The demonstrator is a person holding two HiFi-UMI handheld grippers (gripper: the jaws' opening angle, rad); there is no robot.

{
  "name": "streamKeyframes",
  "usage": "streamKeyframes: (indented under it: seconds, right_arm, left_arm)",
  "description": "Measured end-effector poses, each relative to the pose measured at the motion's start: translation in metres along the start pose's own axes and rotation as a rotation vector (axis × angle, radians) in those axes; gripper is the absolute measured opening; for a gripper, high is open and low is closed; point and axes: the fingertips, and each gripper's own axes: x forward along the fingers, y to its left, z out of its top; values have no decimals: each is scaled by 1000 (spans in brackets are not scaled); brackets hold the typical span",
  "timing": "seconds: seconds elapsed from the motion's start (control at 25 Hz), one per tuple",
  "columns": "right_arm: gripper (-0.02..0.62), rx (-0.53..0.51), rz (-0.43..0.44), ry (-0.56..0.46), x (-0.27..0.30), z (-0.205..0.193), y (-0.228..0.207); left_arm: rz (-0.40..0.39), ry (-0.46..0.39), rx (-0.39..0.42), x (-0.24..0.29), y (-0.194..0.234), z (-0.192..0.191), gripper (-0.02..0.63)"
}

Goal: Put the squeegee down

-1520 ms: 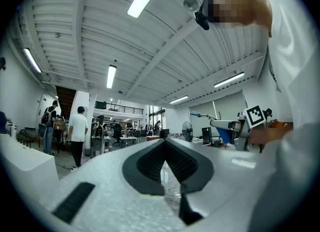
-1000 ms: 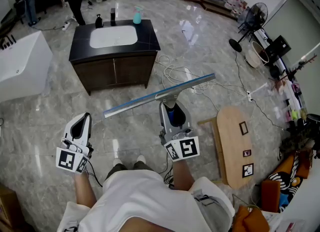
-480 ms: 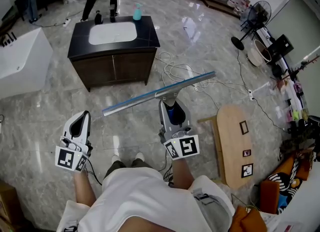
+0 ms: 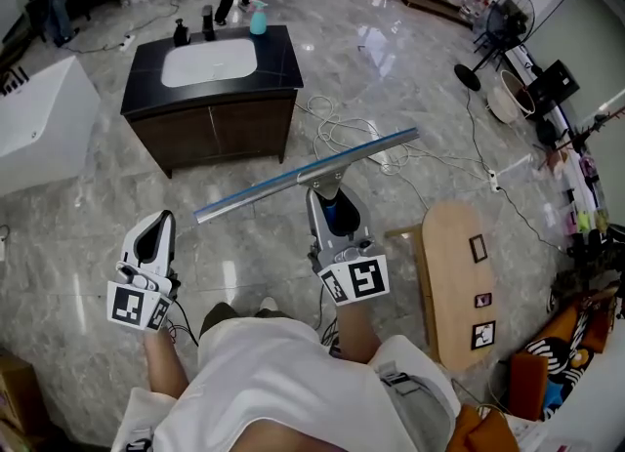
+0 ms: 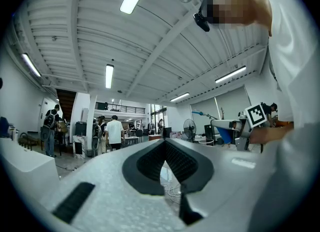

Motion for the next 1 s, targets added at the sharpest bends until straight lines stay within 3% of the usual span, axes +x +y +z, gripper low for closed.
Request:
streamKeyframes:
  seconds: [0.24,0.48,0.72,1.0]
  right_arm:
    - [137,6,-1,6,20,-11,-25]
    - [137,26,-5,20,70,-29,-39]
    - [136,12,-23,23,158,-49,-43]
    - [135,1,-55,51,287,-77,-38]
  left_arm:
    - [-3,15,-3,32,7,-10,5]
    - [-23,25,-17,75,45,-22,5]
    - [-66,22,-37,133,119,-38,5]
    - [-110,13,-41,205,238,-42,5]
